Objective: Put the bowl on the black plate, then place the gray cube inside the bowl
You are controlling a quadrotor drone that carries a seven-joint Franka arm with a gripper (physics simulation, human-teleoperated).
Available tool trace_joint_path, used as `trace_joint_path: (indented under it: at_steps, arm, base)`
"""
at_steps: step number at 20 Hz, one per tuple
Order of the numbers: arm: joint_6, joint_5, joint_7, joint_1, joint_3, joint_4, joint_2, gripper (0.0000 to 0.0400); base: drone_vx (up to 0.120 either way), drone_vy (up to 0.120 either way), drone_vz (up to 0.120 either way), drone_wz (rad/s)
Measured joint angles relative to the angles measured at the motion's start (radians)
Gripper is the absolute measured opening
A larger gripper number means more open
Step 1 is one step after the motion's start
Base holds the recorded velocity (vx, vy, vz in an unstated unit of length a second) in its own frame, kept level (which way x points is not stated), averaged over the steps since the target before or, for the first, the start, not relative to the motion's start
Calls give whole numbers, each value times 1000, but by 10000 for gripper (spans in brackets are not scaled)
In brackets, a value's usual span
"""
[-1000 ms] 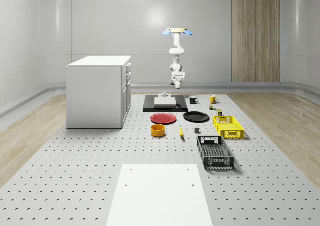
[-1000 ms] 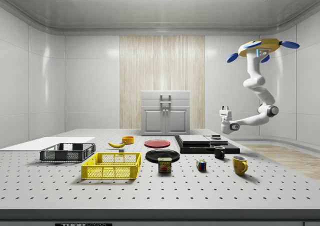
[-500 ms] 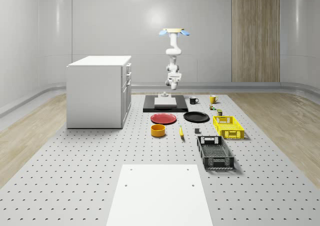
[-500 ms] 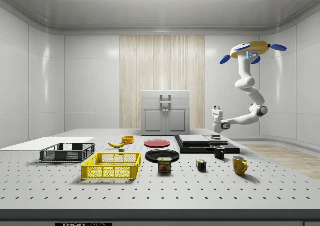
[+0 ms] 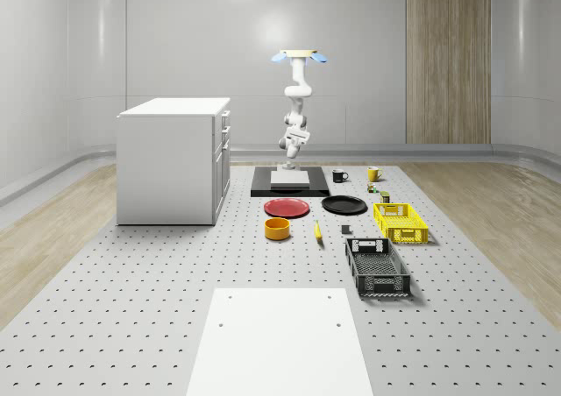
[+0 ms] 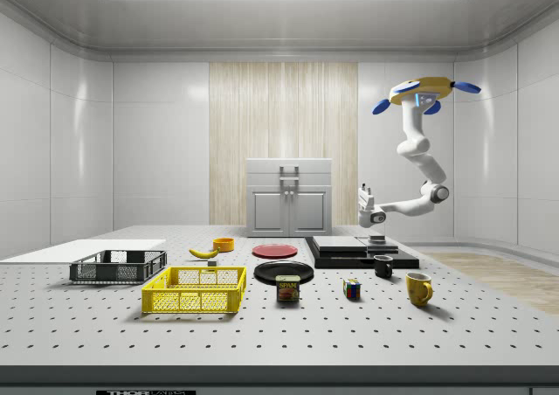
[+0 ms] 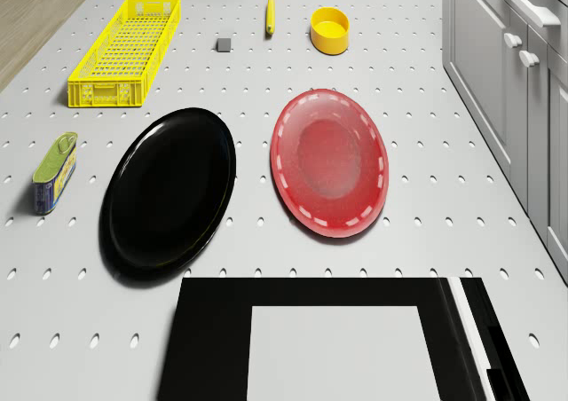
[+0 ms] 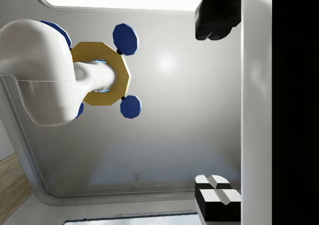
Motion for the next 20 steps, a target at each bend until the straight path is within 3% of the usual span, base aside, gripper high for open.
trace_joint_path:
  at_steps: [6,11,15,20]
  arm:
    - [19,-386,64,-90,262,-126,-30,400]
    - [28,-925,210,-244,578,-414,-94,400]
    - [-30,-1333,386,-442,784,-642,-151,400]
    - [-145,-1615,569,-694,940,-769,-214,400]
  base:
    - [120,0,0,0]
    - [120,0,-96,0]
    - [120,-30,-120,0]
    - [120,-120,-120,0]
